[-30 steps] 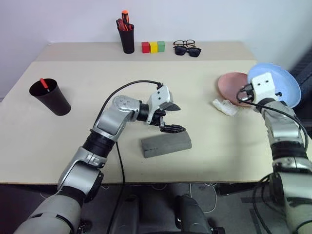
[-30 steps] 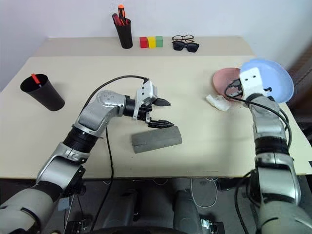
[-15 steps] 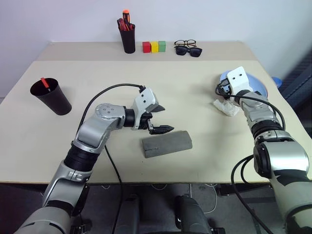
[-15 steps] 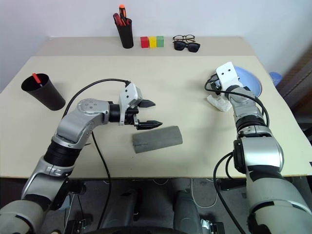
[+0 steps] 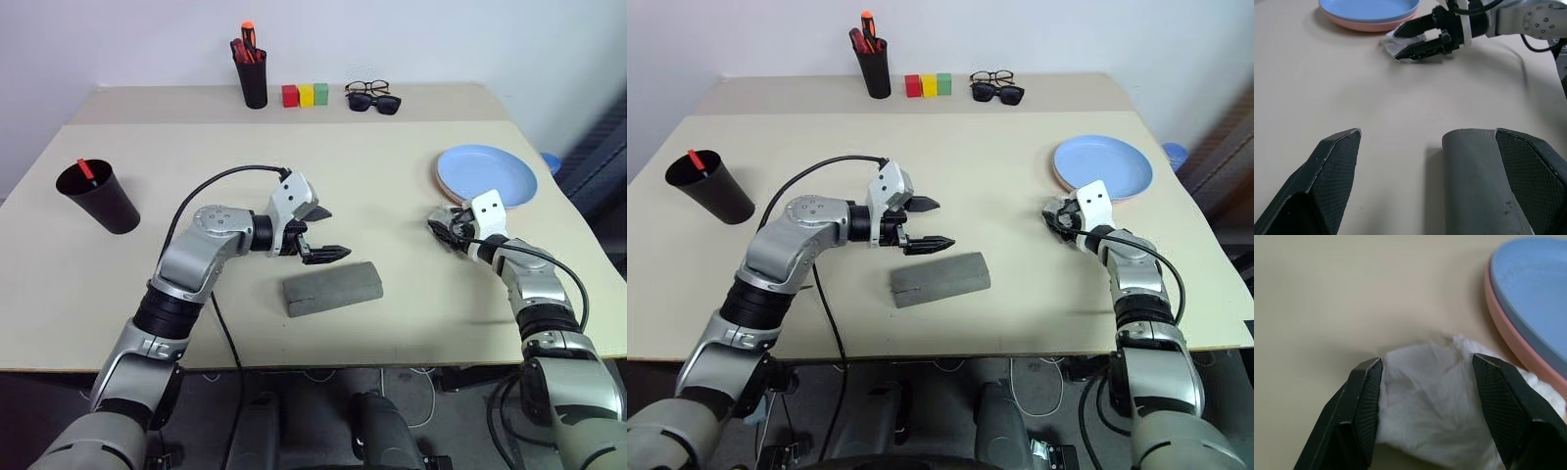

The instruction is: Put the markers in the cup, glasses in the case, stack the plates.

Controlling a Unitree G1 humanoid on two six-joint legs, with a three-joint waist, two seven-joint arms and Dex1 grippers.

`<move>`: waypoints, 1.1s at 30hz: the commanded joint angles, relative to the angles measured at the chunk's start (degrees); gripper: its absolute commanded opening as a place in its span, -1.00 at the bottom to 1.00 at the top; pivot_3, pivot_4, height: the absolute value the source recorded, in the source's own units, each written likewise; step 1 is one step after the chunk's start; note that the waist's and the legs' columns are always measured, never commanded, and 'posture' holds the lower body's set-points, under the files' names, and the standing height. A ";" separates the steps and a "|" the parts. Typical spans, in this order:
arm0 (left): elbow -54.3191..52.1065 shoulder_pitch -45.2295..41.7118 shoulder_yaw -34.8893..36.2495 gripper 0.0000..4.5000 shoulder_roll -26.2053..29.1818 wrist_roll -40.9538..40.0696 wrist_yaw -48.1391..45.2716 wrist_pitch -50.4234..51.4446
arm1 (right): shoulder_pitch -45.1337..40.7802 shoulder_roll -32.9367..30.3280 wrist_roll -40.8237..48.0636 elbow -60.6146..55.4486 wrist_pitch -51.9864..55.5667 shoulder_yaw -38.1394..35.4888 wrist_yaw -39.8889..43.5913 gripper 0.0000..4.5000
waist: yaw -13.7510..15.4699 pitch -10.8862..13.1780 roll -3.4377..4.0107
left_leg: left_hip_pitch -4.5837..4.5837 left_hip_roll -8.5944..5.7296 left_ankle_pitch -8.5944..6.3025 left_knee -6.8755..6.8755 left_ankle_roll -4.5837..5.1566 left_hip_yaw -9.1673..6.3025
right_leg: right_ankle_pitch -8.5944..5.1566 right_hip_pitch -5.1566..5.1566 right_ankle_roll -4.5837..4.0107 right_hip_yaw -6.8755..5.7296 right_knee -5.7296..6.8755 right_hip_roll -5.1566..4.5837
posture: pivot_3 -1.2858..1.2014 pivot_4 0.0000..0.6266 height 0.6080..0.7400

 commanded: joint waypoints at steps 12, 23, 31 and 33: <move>0.42 -1.56 0.28 1.00 0.38 -0.23 -0.75 -1.58 | 1.82 -0.03 1.15 -3.11 3.47 -1.45 -5.59 -0.97 | 0.62 -0.01 -0.02 | -0.01 -0.01 0.00 0.05 0.00 -0.01 | -0.01 0.10 -0.01 -0.01 -0.10 -0.01 | 0.03 -0.52 1.00; 1.28 -1.55 0.41 1.00 -0.51 -0.10 -0.18 -2.17 | -5.14 -1.39 5.67 -9.48 0.38 -3.92 -3.39 -0.97 | 0.10 0.01 0.01 | 0.00 0.00 0.00 0.04 0.00 0.00 | 0.00 0.05 0.00 0.00 -0.06 0.00 | 0.03 -0.52 1.00; -0.71 0.46 1.91 1.00 -0.64 -0.42 2.48 -2.19 | -21.45 -5.35 -1.04 19.07 -11.07 -1.57 -8.34 -0.97 | 0.43 0.02 0.00 | -0.08 -0.01 0.00 -0.02 0.00 0.02 | -0.01 0.04 0.00 -0.01 -0.19 -0.01 | 0.03 -0.52 1.00; -1.70 1.42 2.35 1.00 -0.45 -0.76 3.12 -2.16 | -23.37 -5.93 -2.41 23.12 -11.90 -1.12 -9.41 -0.72 | 0.35 0.02 0.00 | -0.09 -0.01 0.00 -0.02 0.00 0.03 | 0.00 0.02 0.00 0.00 -0.19 -0.01 | 0.03 -0.52 1.00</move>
